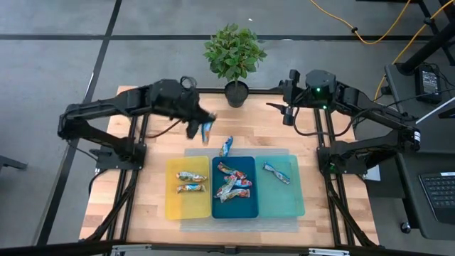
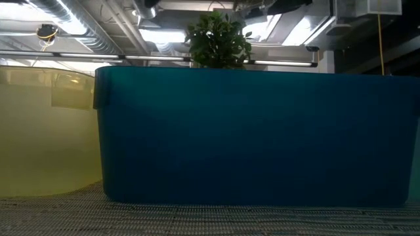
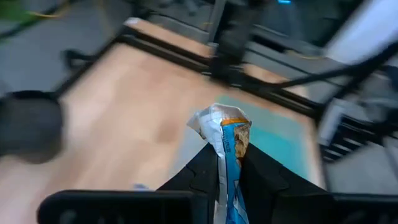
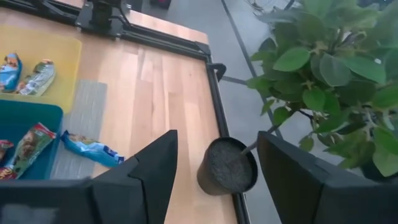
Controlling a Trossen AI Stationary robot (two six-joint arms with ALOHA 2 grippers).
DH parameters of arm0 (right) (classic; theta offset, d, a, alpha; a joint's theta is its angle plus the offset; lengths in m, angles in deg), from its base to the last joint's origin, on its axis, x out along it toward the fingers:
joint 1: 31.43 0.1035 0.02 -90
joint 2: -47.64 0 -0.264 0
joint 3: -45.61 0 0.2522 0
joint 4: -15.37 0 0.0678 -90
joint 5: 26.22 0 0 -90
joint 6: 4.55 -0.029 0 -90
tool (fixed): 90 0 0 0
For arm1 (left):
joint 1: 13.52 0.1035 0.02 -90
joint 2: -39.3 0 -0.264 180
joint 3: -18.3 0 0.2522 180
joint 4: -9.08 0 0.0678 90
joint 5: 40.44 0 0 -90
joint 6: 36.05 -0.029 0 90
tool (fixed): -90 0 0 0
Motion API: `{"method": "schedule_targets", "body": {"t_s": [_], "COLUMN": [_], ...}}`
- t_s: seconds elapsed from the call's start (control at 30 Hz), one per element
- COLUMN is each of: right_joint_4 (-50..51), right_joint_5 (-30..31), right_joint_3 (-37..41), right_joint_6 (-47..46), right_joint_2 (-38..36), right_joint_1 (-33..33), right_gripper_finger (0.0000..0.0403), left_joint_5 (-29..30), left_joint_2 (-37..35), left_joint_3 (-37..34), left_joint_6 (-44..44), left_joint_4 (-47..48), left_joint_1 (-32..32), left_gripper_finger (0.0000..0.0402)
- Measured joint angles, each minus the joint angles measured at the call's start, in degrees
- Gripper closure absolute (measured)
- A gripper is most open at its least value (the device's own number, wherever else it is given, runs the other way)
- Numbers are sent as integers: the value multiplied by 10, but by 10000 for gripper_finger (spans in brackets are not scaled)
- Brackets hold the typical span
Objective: Pick and place Granola Bars by type
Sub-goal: Put the yellow granola bar into the yellow bin
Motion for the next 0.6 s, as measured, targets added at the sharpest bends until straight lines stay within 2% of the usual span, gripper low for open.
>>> {"method": "schedule_targets", "body": {"t_s": [0.27, 0.47, 0.6], "right_joint_4": [0, 0, -1], "right_joint_5": [0, -4, -4], "right_joint_3": [0, 0, 0], "right_joint_6": [0, 0, 0], "right_joint_2": [0, 0, 0], "right_joint_1": [-20, -32, -33], "right_gripper_finger": [181, 181, 181], "left_joint_5": [15, 33, 44], "left_joint_2": [-40, -41, -28], "left_joint_3": [0, 0, 0], "left_joint_6": [46, 88, 141], "left_joint_4": [15, 23, 73], "left_joint_1": [-114, -163, -193], "left_gripper_finger": [355, 355, 355]}}
